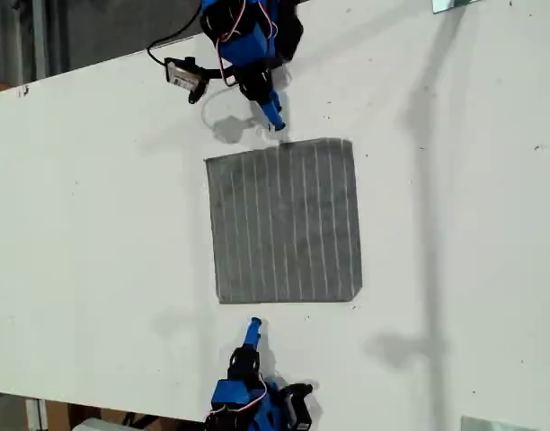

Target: Grasp corners of a square towel and fold twice.

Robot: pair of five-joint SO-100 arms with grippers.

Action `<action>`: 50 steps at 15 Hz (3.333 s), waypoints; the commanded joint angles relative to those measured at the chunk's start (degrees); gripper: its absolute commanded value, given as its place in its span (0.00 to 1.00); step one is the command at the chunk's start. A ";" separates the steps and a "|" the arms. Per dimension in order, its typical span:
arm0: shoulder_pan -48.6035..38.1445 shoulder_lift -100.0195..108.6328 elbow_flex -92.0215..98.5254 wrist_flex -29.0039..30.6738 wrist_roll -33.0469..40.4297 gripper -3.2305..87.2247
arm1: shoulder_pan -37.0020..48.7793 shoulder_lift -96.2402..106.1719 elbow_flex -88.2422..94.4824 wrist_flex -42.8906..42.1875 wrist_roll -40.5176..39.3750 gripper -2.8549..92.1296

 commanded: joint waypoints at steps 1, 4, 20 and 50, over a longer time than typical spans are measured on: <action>-17.40 0.53 -1.76 1.14 -15.03 0.24 | 23.29 0.09 -1.14 0.26 -2.29 0.24; -17.31 0.53 -1.76 1.14 -14.94 0.24 | 23.29 0.09 -1.14 0.26 -2.29 0.24; 35.95 -81.83 -30.67 -34.45 -48.52 0.28 | -31.11 -101.78 -49.22 -33.66 13.45 0.35; 36.04 -88.68 -35.42 -39.37 -42.98 0.28 | -18.63 -107.58 -70.05 0.00 -0.18 0.46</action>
